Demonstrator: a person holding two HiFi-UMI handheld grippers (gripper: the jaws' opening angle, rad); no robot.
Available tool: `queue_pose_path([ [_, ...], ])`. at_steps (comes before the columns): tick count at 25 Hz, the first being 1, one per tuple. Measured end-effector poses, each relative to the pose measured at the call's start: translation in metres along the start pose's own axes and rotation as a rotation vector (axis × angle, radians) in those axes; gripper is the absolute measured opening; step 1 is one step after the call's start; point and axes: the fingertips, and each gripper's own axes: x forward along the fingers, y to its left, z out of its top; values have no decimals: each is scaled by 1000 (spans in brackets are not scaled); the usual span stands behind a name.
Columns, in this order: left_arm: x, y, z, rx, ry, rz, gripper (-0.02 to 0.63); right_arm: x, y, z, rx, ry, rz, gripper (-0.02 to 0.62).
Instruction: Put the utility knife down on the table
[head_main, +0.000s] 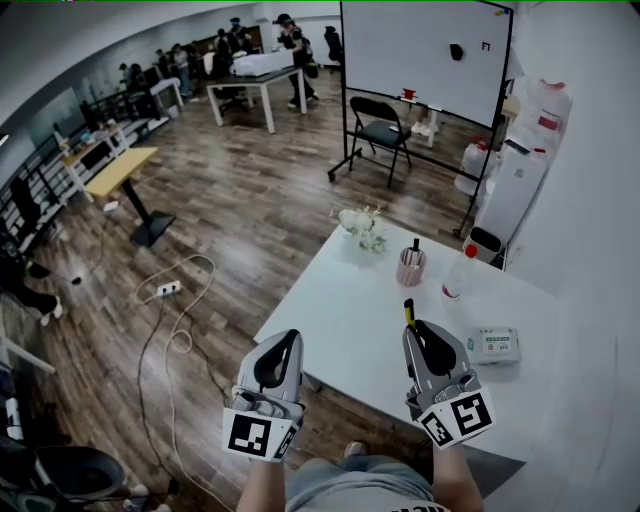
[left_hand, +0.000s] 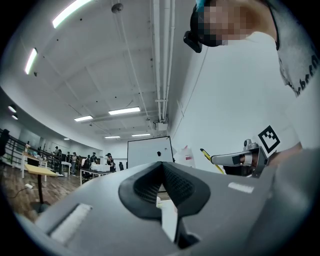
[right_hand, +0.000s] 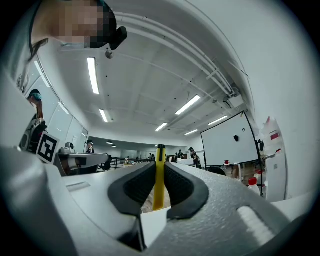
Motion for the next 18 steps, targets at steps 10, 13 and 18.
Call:
queue_pose_path([
  [10,14,6,-8,5,17,21,15,18,-12,-9,22,5,22,54],
  [13,21,9,-11,5,21,16,15,24,-16,-13,27,13,17,54],
  [18,32,21,-12,0,17,3,15,38,-20,-13,33,13,1,54],
])
